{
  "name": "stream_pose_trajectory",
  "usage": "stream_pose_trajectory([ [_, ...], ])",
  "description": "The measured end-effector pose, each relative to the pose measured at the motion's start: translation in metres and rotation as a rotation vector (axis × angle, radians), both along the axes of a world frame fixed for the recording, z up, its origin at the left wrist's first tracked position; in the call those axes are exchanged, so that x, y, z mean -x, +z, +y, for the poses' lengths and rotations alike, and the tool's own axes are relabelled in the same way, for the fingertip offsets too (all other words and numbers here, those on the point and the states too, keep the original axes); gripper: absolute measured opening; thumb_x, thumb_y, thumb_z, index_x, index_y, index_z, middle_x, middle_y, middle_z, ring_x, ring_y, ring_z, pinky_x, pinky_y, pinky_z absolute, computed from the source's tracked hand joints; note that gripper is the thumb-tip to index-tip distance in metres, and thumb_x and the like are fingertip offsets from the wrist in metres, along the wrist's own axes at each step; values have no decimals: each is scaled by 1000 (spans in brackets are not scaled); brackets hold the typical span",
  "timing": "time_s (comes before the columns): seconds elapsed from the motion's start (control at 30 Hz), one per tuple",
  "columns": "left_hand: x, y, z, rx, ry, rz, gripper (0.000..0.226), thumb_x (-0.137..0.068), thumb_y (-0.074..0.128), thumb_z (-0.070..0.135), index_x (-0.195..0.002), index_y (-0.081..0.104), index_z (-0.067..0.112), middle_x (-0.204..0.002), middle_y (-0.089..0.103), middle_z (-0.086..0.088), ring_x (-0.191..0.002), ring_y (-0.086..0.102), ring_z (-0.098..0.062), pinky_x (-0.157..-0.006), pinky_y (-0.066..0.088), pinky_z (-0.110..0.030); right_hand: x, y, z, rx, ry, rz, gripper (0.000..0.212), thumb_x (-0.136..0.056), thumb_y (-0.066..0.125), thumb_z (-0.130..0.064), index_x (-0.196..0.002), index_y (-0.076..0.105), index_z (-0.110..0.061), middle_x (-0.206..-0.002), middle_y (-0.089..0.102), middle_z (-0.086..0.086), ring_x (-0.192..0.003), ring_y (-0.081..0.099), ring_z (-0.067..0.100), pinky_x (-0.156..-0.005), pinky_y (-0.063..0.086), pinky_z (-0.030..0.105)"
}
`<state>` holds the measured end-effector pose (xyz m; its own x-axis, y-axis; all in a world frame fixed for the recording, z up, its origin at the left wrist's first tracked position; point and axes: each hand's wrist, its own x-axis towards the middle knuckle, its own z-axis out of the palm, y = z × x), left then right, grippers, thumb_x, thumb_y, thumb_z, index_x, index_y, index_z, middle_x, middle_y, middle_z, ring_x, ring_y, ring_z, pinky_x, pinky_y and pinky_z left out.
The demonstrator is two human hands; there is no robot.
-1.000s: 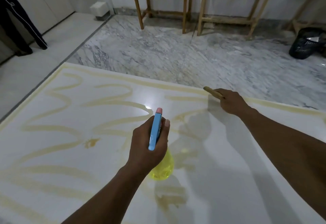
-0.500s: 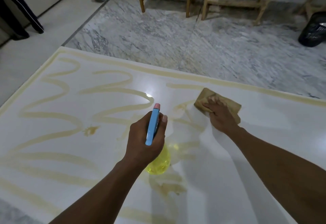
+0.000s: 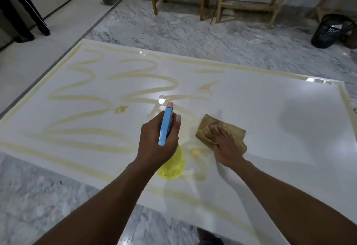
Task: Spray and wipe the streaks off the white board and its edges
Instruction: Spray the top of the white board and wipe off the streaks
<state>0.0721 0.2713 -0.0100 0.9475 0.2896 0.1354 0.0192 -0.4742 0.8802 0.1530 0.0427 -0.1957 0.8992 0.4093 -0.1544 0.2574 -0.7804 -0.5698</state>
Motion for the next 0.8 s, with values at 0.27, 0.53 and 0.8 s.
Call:
stream_pose_trajectory([
  [0.27, 105, 6, 25, -34, -25, 2, 38, -101, 58, 47, -87, 65, 12, -75, 68, -16, -64, 70, -36, -65, 56, -55, 135, 5, 27, -16, -13, 30, 67, -83, 26, -21, -146, 46, -34, -162, 22, -11, -153, 3, 12, -119, -12, 31],
  [0.53, 153, 7, 37, -27, -70, -8, 42, -101, 56, 50, -87, 63, 11, -74, 66, -17, -64, 69, -39, -65, 56, -58, 182, 12, 39, -172, -105, 194, 51, -94, 36, 0, -136, 58, -20, -152, 39, -10, -150, 19, 14, -124, 4, 37],
  [0.8, 114, 17, 43, -8, -108, 11, 35, -100, 59, 49, -85, 64, 17, -76, 68, -18, -63, 70, -39, -65, 58, -58, 110, 109, 19, -706, -628, 692, 15, -88, 61, -12, -91, 75, -11, -90, 70, 12, -79, 64, 30, -71, 50, 38],
])
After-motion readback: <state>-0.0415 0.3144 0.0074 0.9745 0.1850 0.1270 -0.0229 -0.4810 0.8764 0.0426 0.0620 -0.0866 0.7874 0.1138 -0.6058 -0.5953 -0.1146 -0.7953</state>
